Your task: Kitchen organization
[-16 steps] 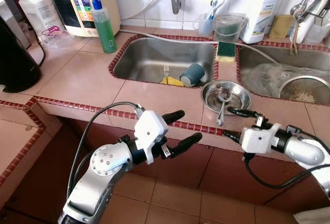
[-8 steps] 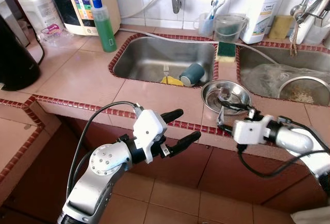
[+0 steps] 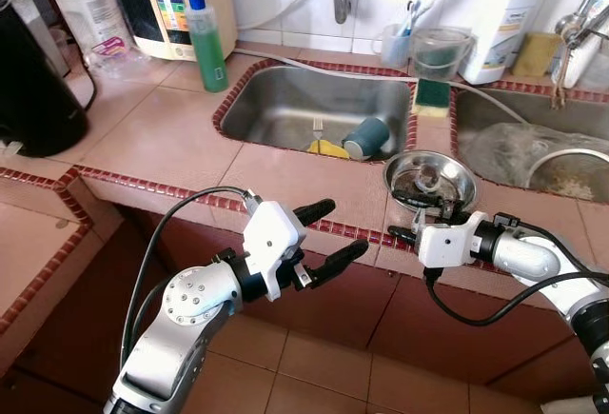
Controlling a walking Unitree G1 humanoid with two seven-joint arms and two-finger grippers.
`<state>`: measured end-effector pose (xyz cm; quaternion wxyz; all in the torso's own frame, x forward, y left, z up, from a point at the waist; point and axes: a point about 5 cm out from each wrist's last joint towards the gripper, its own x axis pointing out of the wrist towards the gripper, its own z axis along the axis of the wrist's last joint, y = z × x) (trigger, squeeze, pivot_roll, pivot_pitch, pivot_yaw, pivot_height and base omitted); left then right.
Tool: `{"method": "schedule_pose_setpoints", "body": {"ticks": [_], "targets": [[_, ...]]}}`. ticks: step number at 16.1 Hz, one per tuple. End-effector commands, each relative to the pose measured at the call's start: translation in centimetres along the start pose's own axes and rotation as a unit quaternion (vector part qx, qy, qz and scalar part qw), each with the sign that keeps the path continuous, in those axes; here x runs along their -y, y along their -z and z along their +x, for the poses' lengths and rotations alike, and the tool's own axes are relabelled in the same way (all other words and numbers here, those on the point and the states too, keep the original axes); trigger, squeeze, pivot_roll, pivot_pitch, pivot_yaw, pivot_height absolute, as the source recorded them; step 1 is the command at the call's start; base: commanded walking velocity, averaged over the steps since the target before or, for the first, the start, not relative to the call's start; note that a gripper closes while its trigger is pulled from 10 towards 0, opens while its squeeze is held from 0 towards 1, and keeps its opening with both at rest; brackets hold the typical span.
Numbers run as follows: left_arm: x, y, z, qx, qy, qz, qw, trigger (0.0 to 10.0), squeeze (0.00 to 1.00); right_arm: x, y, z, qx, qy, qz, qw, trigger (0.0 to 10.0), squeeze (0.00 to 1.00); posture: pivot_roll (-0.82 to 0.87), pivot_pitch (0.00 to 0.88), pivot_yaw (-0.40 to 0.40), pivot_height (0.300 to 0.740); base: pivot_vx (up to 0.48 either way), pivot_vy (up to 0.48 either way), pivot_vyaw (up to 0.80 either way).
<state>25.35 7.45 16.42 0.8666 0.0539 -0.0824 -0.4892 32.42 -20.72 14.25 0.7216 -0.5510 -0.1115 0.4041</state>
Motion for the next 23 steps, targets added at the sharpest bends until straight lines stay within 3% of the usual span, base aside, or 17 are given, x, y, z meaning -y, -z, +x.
{"method": "schedule_pose_setpoints", "body": {"ticks": [1, 16, 23], "targets": [[0.0, -0.2, -0.3, -0.003, -0.003, 0.006, 1.0, 10.0, 0.0, 0.1, -0.1, 0.1, 0.005, -0.007, -0.01, 1.0, 0.0, 0.0, -0.19, 0.088, 0.046, 0.74, 0.0, 0.0, 0.0], [0.1, -0.2, -0.2, -0.003, 0.004, 0.004, 1.0, 10.0, 0.0, -0.3, 0.3, -0.6, 0.001, -0.013, -0.018, 1.0, 0.0, 0.0, -0.19, 0.082, 0.052, 0.74, 0.0, 0.0, 0.0], [0.2, -0.2, 0.0, -0.001, 0.007, 0.004, 1.0, 10.0, 0.0, 0.9, -0.2, -0.5, 0.015, 0.004, -0.034, 0.999, 0.0, 0.0, -0.2, 0.064, 0.053, 0.74, 0.0, 0.0, 0.0]]}}
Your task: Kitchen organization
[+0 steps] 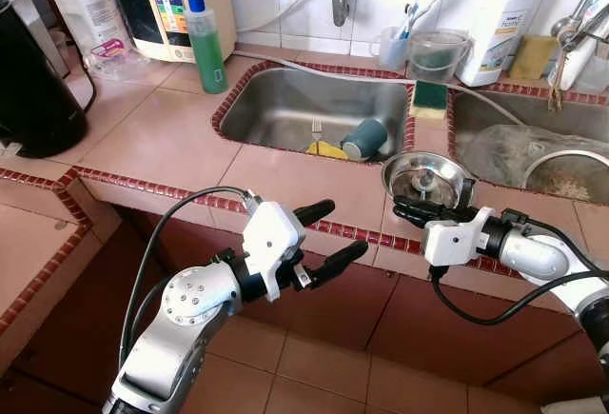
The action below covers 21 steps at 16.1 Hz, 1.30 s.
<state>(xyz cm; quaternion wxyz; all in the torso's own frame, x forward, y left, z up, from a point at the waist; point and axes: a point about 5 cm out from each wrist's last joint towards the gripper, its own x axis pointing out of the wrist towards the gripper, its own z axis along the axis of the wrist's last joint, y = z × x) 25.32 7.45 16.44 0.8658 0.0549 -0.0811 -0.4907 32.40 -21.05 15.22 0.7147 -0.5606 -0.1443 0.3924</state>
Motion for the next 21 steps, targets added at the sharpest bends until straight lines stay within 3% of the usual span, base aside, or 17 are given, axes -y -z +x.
{"method": "schedule_pose_setpoints", "body": {"ticks": [1, 2, 3, 4, 5, 10, 13, 14, 15, 16, 18, 19, 20, 21], "targets": [[0.2, -0.1, 0.0, 0.0, 0.005, 0.003, 1.0, 10.0, 0.0, 0.3, -0.2, 0.1, 0.004, -0.013, -0.012, 1.0, 0.0, 0.0, -0.2, 0.06, 0.054, 0.74, 0.0, 0.0, 0.0], [0.2, -0.1, 0.0, 0.0, 0.006, 0.003, 1.0, 10.0, 0.0, 0.7, -0.3, 0.1, 0.007, -0.008, -0.02, 1.0, 0.0, 0.0, -0.2, 0.057, 0.055, 0.74, 0.0, 0.0, 0.0], [0.2, -0.1, 0.0, 0.002, 0.006, 0.002, 1.0, 10.0, 0.0, 1.4, -0.5, 0.1, 0.011, -0.004, -0.03, 0.999, 2.6, 0.0, -0.2, 0.057, 0.056, 0.74, 0.0, 0.0, 0.0], [0.2, -0.1, 0.1, 0.003, 0.007, 0.001, 1.0, 10.0, 0.0, 2.1, -0.7, 0.1, 0.015, 0.003, -0.035, 0.999, 7.7, 0.0, -0.2, 0.055, 0.056, 0.74, 0.0, 0.0, 0.0], [0.1, -0.2, 0.1, 0.004, 0.007, 0.002, 1.0, 10.0, 0.0, 3.0, -1.0, 0.1, 0.02, 0.007, -0.048, 0.999, 10.0, 0.0, -0.21, 0.055, 0.057, 0.74, 0.0, 0.0, 0.0], [-0.5, -0.3, 0.2, 0.008, 0.004, 0.001, 1.0, 10.0, 0.0, 7.5, -2.5, -0.3, 0.036, 0.008, -0.123, 0.992, 10.0, 0.0, -0.22, 0.056, 0.059, 0.74, 0.0, 0.0, 0.0], [-1.1, -0.4, 0.1, 0.01, -0.008, 0.0, 1.0, 10.0, 0.0, 9.4, -2.4, -0.8, 0.021, 0.032, -0.13, 0.991, 10.0, 0.0, -0.21, 0.06, 0.055, 0.74, 0.0, 0.0, 0.0], [-2.1, -0.7, -0.2, 0.019, -0.031, -0.002, 0.999, 10.0, 0.0, 12.9, -2.0, -1.6, -0.012, 0.132, -0.091, 0.987, 10.0, 0.0, -0.2, 0.064, 0.047, 0.74, 0.0, 0.0, 0.0], [-3.1, -0.9, -0.4, 0.027, -0.059, 0.001, 0.998, 10.0, 0.0, 15.1, -1.7, -2.3, -0.034, 0.21, -0.062, 0.975, 10.0, 0.0, -0.2, 0.064, 0.046, 0.74, 0.0, 0.0, 0.0], [-3.8, -1.1, -0.5, 0.033, -0.081, 0.005, 0.996, 10.0, 0.0, 16.2, -1.6, -2.7, -0.038, 0.258, -0.03, 0.965, 10.0, 0.0, -0.2, 0.066, 0.043, 0.74, 0.0, 0.0, 0.0], [-6.9, -2.3, -0.9, 0.065, -0.176, -0.014, 0.982, 10.0, 0.0, 18.1, -1.4, -3.9, -0.025, 0.378, 0.087, 0.922, 10.0, 0.0, -0.18, 0.069, 0.04, 0.74, 0.0, 0.0, 0.0], [-8.7, -3.3, -1.0, 0.085, -0.218, -0.041, 0.971, 10.0, 0.0, 18.4, -1.2, -4.3, -0.023, 0.413, 0.124, 0.902, 10.0, 0.0, -0.18, 0.069, 0.039, 0.74, 0.0, 0.0, 0.0], [-10.2, -3.9, -1.2, 0.08, -0.24, -0.02, 0.967, 10.0, 0.0, 18.4, -1.0, -4.5, -0.024, 0.438, 0.147, 0.886, 10.0, 0.0, -0.17, 0.068, 0.046, 0.74, 0.0, 0.0, 0.0], [-11.8, -4.4, -1.4, 0.054, -0.257, 0.03, 0.964, 10.0, 0.0, 18.3, -0.9, -4.6, -0.027, 0.459, 0.178, 0.87, 10.0, 0.0, -0.17, 0.067, 0.045, 0.74, 0.0, 0.0, 0.0]]}}
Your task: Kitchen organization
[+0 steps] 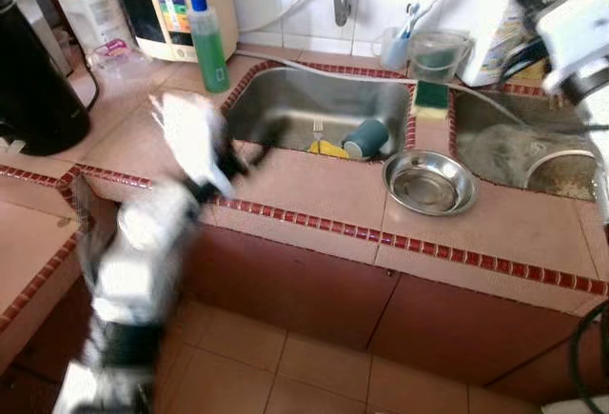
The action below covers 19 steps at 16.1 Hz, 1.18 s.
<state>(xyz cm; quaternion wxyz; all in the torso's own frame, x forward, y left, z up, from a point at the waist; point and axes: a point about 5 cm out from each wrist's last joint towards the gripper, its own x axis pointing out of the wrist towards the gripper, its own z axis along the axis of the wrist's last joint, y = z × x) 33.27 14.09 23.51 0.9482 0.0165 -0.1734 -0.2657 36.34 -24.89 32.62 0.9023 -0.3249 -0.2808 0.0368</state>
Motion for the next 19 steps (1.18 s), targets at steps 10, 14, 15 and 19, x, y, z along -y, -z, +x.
{"method": "schedule_pose_setpoints", "body": {"ticks": [10, 14, 15, 19], "targets": [[-2.5, -3.8, 0.6, 0.01, -0.023, 0.032, 0.999, 10.0, 0.0, -4.1, -1.2, -4.6, -0.078, 0.107, 0.229, 0.964, 10.0, 0.0, -0.17, 0.05, 0.077, 0.74, 0.0, 0.0, 0.0], [-1.3, -2.9, -1.5, -0.012, -0.031, 0.008, 0.999, 10.0, 0.0, -7.0, -3.2, -7.0, -0.077, 0.102, 0.299, 0.946, 10.0, 0.0, -0.15, 0.044, 0.077, 0.74, 0.0, 0.0, 0.0], [-0.9, -1.6, -1.9, -0.026, -0.042, 0.002, 0.999, 10.0, 0.0, -8.2, -3.5, -7.6, -0.075, 0.094, 0.318, 0.94, 10.0, 0.0, -0.15, 0.039, 0.078, 0.74, 0.0, 0.0, 0.0], [-0.6, 0.3, -1.4, -0.061, -0.046, -0.026, 0.997, 10.0, 0.0, -9.4, -3.1, -7.9, -0.083, 0.082, 0.321, 0.94, 10.0, 0.0, -0.16, 0.023, 0.083, 0.74, 0.0, 0.0, 0.0]]}}
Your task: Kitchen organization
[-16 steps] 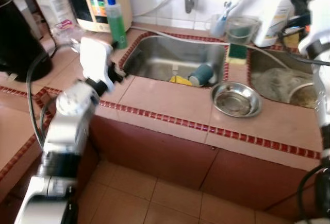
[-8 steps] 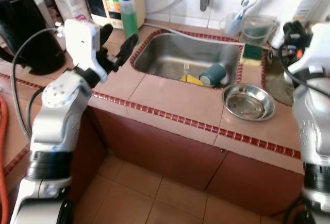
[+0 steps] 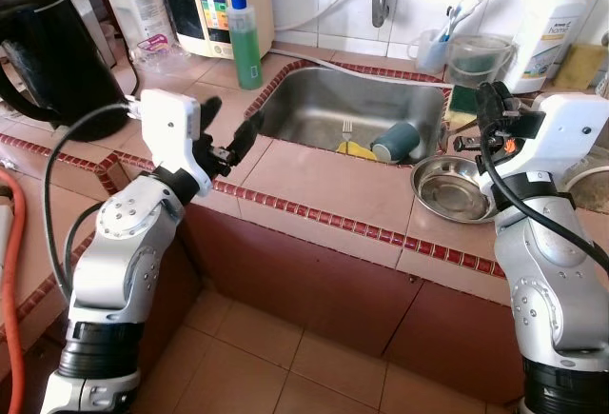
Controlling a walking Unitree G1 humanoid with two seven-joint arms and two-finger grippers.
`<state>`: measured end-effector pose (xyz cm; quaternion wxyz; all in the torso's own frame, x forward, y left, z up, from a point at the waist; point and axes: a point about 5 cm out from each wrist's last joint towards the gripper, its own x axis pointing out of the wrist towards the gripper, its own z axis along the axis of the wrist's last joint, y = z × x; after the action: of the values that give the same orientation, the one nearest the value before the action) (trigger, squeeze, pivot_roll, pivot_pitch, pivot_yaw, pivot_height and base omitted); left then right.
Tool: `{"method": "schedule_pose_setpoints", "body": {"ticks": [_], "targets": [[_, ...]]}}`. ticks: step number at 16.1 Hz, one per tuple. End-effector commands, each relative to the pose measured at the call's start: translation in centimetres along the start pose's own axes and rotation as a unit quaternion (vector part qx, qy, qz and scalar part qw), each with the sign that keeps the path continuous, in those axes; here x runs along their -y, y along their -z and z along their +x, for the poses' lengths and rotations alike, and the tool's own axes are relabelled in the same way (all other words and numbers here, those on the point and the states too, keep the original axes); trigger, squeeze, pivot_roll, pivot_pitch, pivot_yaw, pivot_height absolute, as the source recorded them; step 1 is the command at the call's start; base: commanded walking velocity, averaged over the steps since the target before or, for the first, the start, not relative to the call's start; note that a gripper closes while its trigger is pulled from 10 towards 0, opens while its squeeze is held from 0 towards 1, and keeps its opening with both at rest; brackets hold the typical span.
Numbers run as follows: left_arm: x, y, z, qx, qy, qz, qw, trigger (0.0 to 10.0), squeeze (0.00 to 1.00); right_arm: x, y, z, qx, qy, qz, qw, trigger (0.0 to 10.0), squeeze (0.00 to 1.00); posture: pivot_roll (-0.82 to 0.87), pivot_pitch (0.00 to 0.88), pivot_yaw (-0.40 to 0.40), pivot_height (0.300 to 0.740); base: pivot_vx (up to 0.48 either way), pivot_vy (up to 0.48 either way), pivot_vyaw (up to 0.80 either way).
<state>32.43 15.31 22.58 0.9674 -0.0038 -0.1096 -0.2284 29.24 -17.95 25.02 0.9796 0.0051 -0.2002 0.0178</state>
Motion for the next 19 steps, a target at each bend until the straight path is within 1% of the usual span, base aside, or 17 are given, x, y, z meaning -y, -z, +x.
{"method": "schedule_pose_setpoints", "body": {"ticks": [1, 4, 5, 8, 14, 18, 19], "targets": [[-0.2, -0.3, 0.3, -0.003, -0.003, 0.006, 1.0, 10.0, 0.0, -0.2, 0.0, -0.1, 0.003, -0.006, -0.001, 1.0, 10.0, 0.0, -0.16, 0.022, 0.083, 0.74, 0.0, 0.0, 0.0], [-0.8, -0.6, 1.1, -0.002, -0.003, 0.013, 1.0, 10.0, 0.0, -0.3, 0.1, -0.1, 0.001, -0.01, 0.0, 1.0, 10.0, 0.0, -0.18, 0.0, 0.074, 0.74, 0.089, 0.0, 0.0], [-1.0, -0.7, 1.7, 0.007, -0.01, 0.011, 1.0, 10.0, 0.0, -0.4, 0.2, 0.0, 0.003, -0.016, -0.002, 1.0, 10.0, 0.0, -0.2, 0.0, 0.075, 0.74, 0.42, 0.0, 0.0], [-0.7, -0.6, 2.4, 0.015, -0.011, 0.004, 1.0, 10.0, 0.0, -0.2, 0.1, 0.2, 0.006, -0.02, -0.014, 1.0, 10.0, 0.0, -0.21, 0.0, 0.08, 0.74, 0.447, 0.0, 0.0], [-0.9, -0.6, 2.8, 0.021, -0.008, 0.006, 1.0, 10.0, 0.0, -0.2, 0.0, 0.5, 0.014, -0.024, -0.016, 1.0, 10.0, 0.0, -0.21, 0.0, 0.084, 0.74, 0.48, 0.0, 0.0], [-0.7, -0.7, 2.8, 0.026, -0.004, 0.006, 1.0, 10.0, 0.0, -0.2, -0.1, 0.6, 0.017, -0.027, -0.018, 0.999, 10.0, 0.0, -0.21, 0.0, 0.078, 0.74, 0.48, 0.0, 0.0], [-0.4, -0.6, 2.7, 0.03, 0.002, -0.003, 1.0, 10.0, 0.0, -0.1, 0.0, 0.7, 0.011, -0.027, -0.017, 0.999, 10.0, 0.0, -0.21, 0.0, 0.076, 0.74, 0.0, 0.0, 0.0]]}}
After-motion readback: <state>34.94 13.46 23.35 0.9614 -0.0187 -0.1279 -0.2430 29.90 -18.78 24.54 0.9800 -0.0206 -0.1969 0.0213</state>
